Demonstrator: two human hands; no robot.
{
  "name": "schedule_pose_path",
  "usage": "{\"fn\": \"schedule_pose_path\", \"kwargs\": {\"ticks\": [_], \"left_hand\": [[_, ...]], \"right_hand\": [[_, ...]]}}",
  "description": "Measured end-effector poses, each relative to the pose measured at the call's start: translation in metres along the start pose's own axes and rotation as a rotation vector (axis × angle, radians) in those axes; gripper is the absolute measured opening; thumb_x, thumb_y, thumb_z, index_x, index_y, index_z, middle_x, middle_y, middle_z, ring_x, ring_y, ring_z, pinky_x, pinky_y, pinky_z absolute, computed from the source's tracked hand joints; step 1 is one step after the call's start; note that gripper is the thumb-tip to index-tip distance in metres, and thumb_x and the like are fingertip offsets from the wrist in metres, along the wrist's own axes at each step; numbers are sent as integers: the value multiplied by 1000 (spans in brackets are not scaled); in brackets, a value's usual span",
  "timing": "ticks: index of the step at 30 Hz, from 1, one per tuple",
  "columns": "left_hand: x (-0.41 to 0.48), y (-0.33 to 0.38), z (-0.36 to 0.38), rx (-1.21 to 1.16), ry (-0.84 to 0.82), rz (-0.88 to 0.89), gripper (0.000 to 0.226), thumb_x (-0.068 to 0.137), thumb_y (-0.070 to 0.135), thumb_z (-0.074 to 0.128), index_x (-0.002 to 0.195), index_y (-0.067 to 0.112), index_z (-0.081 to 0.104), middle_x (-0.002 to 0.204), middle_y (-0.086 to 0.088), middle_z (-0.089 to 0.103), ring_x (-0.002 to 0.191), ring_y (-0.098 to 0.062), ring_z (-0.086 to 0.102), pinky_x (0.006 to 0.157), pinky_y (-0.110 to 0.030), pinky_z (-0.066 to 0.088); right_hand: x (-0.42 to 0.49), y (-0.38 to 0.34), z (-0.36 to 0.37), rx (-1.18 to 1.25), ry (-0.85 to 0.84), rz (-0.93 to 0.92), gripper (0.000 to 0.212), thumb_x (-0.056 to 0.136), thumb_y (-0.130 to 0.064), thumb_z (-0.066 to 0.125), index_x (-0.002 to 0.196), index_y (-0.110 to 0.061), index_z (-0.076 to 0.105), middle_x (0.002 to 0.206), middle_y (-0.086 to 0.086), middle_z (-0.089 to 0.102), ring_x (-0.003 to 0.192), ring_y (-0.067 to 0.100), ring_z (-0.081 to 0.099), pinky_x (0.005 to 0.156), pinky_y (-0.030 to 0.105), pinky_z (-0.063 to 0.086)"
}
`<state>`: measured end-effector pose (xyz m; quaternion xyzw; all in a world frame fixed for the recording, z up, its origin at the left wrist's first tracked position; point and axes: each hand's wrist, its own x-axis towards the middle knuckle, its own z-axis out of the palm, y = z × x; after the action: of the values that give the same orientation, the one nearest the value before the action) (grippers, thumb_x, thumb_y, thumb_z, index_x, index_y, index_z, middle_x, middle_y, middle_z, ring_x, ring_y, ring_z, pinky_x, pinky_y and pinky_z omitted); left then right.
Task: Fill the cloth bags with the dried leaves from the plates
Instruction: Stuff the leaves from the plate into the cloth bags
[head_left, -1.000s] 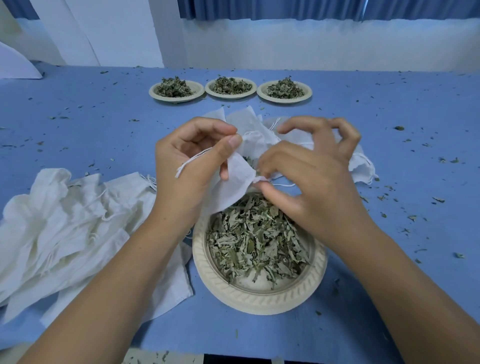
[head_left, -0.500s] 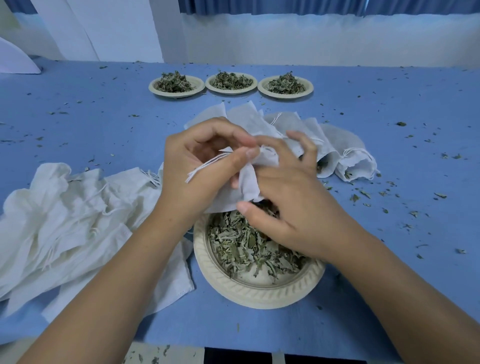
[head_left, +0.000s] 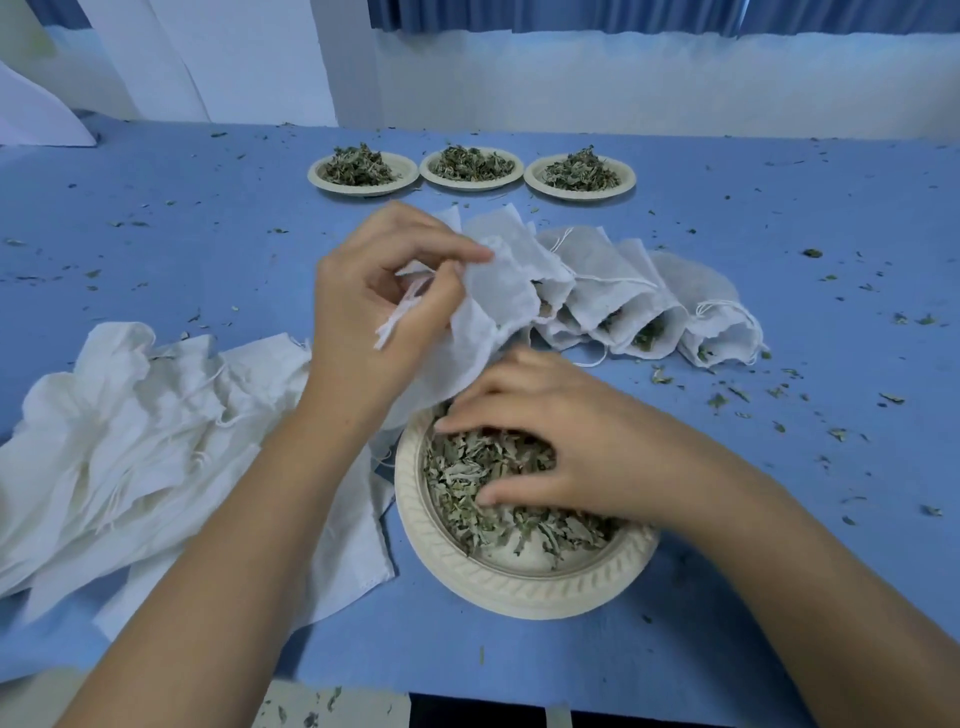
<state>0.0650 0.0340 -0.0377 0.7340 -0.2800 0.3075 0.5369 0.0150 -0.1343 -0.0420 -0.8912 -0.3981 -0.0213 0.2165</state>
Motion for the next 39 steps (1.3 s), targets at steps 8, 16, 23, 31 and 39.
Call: {"fn": "schedule_pose_path", "kwargs": {"ticks": [8, 16, 23, 31, 39], "left_hand": [[-2, -4, 5, 130, -272, 82, 39, 72, -20, 42, 69, 8, 69, 80, -8, 57, 66, 5, 48, 63, -8, 30], [3, -8, -1, 197, 8, 38, 32, 73, -15, 37, 66, 5, 61, 70, -10, 54, 64, -16, 48, 57, -20, 30], [-1, -4, 5, 162, -146, 55, 30, 70, -18, 37, 61, 4, 57, 65, -5, 51, 59, -10, 43, 57, -20, 29], [-4, 3, 11, 153, -280, 242, 39, 64, -22, 38, 70, 15, 48, 68, 14, 40, 59, -1, 35, 58, -16, 28], [-6, 6, 9, 187, -182, 223, 27, 68, -19, 40, 65, 1, 59, 62, -10, 53, 54, -24, 46, 53, -26, 35]], "right_hand": [[2, 0, 8, -49, 47, -76, 24, 77, -15, 77, 100, -15, 73, 95, -6, 67, 96, 4, 34, 92, 14, 19], [-6, 7, -16, 249, 290, 14, 13, 77, -25, 77, 88, -20, 72, 90, -12, 67, 103, 8, 52, 103, 36, 29], [-8, 13, -27, 557, 547, 69, 9, 78, -14, 72, 85, -17, 68, 89, 6, 67, 97, 24, 61, 94, 44, 46], [-3, 4, -14, 571, 803, 108, 15, 78, -9, 74, 86, -21, 69, 85, -5, 69, 85, 7, 63, 77, 20, 45], [-1, 4, -4, 107, 803, 159, 12, 75, -24, 76, 86, -21, 75, 85, -19, 65, 92, 11, 55, 91, 28, 25]]}}
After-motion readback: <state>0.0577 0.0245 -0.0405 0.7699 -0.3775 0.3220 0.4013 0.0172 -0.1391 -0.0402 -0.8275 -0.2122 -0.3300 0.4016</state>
